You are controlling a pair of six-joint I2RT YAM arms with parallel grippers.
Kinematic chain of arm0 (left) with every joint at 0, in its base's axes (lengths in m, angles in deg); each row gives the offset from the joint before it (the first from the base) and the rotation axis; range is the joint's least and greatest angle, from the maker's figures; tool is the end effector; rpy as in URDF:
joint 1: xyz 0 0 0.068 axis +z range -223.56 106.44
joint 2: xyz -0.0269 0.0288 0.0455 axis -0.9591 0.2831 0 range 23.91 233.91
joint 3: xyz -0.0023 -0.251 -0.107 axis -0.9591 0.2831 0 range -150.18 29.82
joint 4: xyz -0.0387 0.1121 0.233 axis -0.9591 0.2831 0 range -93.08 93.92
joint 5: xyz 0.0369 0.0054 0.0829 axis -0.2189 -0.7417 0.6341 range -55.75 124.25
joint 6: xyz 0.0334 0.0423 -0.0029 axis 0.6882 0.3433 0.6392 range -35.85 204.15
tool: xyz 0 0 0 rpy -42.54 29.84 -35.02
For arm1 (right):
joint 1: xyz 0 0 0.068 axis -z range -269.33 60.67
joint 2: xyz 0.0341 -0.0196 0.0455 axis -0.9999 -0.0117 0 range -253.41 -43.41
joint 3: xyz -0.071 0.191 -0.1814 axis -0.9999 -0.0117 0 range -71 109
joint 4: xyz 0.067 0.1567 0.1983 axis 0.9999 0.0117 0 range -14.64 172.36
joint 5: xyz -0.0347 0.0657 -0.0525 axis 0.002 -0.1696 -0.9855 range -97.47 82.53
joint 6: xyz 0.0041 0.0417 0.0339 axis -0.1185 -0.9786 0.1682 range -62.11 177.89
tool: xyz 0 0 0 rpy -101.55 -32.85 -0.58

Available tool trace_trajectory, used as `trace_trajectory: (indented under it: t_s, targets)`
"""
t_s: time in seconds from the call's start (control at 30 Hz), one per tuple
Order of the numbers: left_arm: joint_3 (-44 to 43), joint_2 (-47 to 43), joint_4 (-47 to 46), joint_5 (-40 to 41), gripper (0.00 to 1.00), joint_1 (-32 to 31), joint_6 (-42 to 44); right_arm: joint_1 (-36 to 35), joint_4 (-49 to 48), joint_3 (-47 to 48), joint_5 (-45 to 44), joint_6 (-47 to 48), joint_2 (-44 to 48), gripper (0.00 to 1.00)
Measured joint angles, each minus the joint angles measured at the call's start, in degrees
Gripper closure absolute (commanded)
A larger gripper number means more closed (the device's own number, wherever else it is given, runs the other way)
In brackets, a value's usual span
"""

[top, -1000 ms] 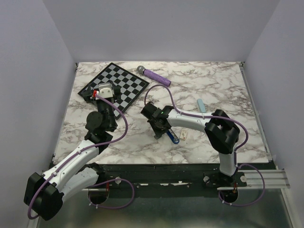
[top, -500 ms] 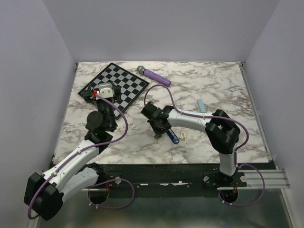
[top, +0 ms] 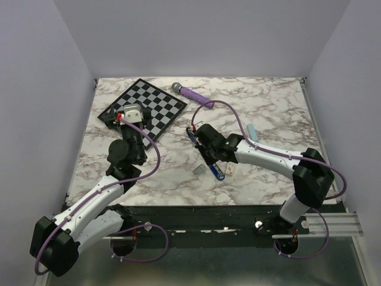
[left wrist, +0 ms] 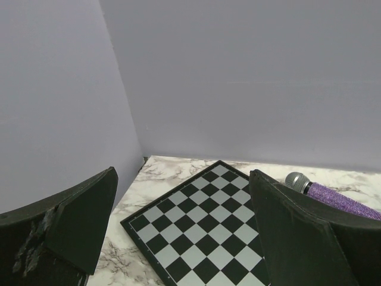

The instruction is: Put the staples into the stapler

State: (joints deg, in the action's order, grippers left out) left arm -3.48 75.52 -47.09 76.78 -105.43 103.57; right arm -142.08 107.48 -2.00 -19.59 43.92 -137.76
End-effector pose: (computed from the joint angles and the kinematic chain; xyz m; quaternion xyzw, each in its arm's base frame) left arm 0.1808 -0.0839 0.3439 -0.0622 0.5799 0.1062 0.8053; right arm 0.2152 0.2707 0.2343 -0.2890 0.9103 0.0685 0.2883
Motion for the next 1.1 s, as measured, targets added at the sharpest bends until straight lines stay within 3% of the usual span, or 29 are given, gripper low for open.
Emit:
trace_trajectory:
  t_s: [0.37, 1.1]
  targets:
    - [0.0, 0.0, -0.02, 0.0, 0.01, 0.0, 0.02, 3.3, -7.52, -10.08, 1.2, 6.95, 0.44, 0.87]
    - [0.0, 0.0, -0.02, -0.07, 0.01, 0.0, 0.02, 5.46, -11.8, -11.65, 3.69, 11.02, 4.02, 0.88]
